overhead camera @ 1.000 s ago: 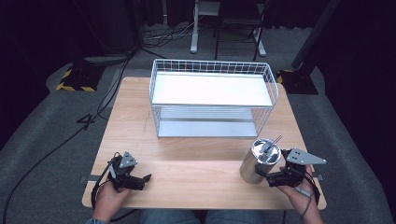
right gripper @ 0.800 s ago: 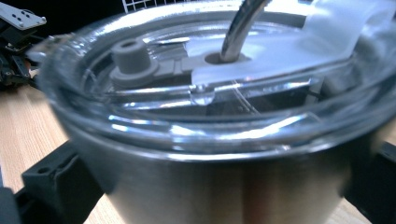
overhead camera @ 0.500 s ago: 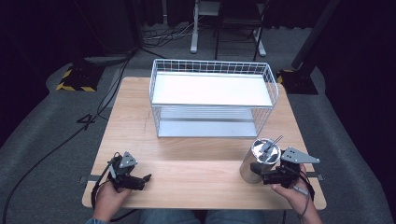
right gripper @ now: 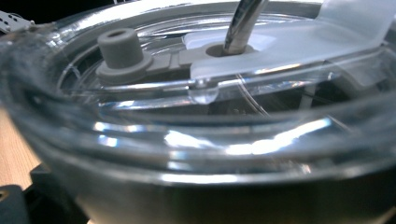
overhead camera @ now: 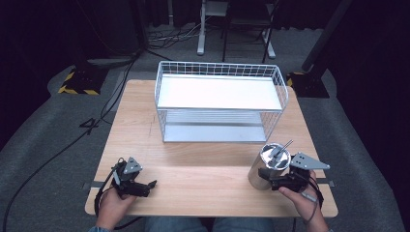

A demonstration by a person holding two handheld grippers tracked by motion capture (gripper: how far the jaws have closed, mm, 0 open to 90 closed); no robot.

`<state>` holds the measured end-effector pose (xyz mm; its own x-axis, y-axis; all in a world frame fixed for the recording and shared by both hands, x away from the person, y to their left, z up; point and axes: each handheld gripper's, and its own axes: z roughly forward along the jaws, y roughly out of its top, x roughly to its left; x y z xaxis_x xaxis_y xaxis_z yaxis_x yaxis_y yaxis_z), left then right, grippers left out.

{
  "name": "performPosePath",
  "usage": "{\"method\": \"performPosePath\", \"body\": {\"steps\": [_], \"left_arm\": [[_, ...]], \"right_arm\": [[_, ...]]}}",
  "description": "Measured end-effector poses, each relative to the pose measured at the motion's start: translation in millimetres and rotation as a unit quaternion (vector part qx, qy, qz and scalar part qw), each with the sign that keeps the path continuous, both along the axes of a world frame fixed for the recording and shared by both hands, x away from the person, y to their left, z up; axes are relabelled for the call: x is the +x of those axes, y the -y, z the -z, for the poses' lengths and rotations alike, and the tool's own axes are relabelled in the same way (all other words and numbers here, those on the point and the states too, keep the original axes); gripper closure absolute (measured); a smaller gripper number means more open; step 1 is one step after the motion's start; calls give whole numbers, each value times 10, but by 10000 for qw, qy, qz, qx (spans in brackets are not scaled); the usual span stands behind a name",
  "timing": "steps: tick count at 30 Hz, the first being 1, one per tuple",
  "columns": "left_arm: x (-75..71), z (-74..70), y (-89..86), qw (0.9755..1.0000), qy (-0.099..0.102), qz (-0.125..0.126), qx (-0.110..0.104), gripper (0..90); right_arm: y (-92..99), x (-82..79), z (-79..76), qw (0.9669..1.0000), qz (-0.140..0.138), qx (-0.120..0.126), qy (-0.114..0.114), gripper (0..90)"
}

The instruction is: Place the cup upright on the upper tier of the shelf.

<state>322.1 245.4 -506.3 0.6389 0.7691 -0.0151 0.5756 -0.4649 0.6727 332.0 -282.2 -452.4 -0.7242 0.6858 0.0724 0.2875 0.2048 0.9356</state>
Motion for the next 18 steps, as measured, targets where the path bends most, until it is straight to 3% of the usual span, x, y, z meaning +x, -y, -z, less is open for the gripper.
{"method": "performPosePath", "body": {"steps": [7,14,18], "left_arm": [[0,0,0,10000,-1,0,0,37],[0,0,0,10000,-1,-1,-1,37],[0,0,0,10000,0,0,0,37]], "right_arm": [[-4,-8,-58,9998,3,-183,78,34],[-16,2,-105,9999,-35,-168,2,36],[-29,11,-213,9997,-71,-213,50,36]]}}
